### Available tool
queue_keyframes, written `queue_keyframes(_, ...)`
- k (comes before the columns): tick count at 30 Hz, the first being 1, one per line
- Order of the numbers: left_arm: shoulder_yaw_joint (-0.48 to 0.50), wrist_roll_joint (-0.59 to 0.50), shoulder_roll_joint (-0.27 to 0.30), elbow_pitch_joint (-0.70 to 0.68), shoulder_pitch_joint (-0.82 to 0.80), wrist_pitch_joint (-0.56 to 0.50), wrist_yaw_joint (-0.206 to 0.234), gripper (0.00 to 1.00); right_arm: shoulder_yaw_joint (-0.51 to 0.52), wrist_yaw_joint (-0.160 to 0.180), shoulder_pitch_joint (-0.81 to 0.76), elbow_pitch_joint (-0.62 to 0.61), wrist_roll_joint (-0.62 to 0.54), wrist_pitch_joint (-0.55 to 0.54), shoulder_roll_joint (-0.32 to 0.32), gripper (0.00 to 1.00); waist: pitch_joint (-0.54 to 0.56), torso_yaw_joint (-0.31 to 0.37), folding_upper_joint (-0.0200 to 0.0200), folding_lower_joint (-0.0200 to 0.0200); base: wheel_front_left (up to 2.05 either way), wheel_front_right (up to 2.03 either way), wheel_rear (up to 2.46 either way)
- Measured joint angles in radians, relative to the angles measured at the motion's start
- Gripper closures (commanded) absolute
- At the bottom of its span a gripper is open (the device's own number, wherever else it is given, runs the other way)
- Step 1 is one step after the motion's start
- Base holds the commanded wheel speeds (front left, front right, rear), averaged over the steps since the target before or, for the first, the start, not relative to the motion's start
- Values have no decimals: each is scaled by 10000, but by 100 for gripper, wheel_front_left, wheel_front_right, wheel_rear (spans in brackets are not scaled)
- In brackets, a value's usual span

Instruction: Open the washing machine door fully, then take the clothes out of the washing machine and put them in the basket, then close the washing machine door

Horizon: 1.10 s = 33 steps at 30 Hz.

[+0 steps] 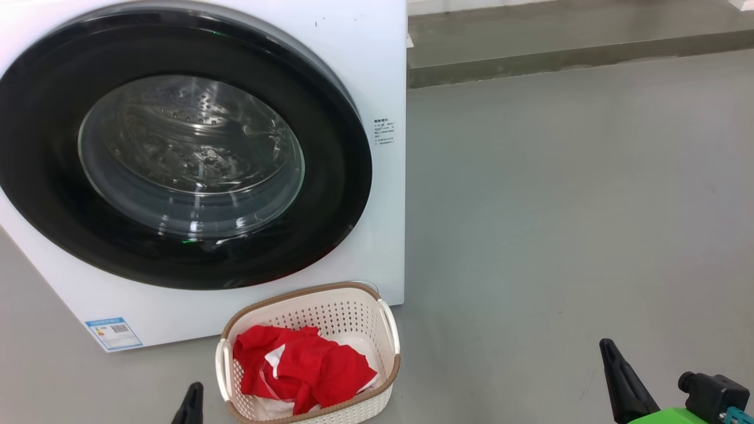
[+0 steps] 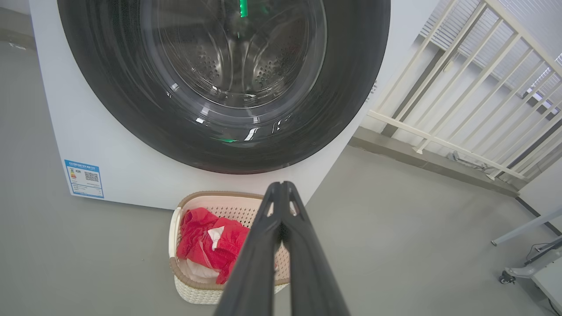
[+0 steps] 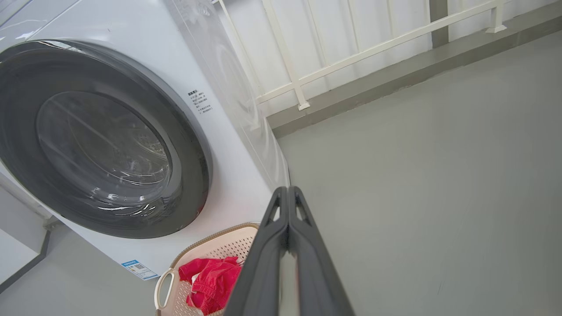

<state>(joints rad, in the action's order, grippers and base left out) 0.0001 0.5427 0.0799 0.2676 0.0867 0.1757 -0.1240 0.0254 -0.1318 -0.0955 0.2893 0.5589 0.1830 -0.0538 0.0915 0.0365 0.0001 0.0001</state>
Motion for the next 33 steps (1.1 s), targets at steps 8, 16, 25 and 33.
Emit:
queue_keyframes(8,46,863,-8,-4,-100,-249,0,100,96,0,123,-2,759,-251,6,100,-75,-29,0,0,0,0,0)
queue_keyframes(16,109,1699,-29,-4,-180,-449,0,100,238,0,212,-13,1522,-454,13,100,-150,-58,0,0,0,0,0)
queue_keyframes(25,194,2499,-59,-4,-326,-688,0,100,280,0,270,-12,2470,-709,25,100,-224,-87,0,0,0,0,0)
queue_keyframes(33,272,3358,-86,-6,-493,-897,0,100,324,0,455,-40,3242,-957,29,100,-300,-115,0,0,0,0,0)
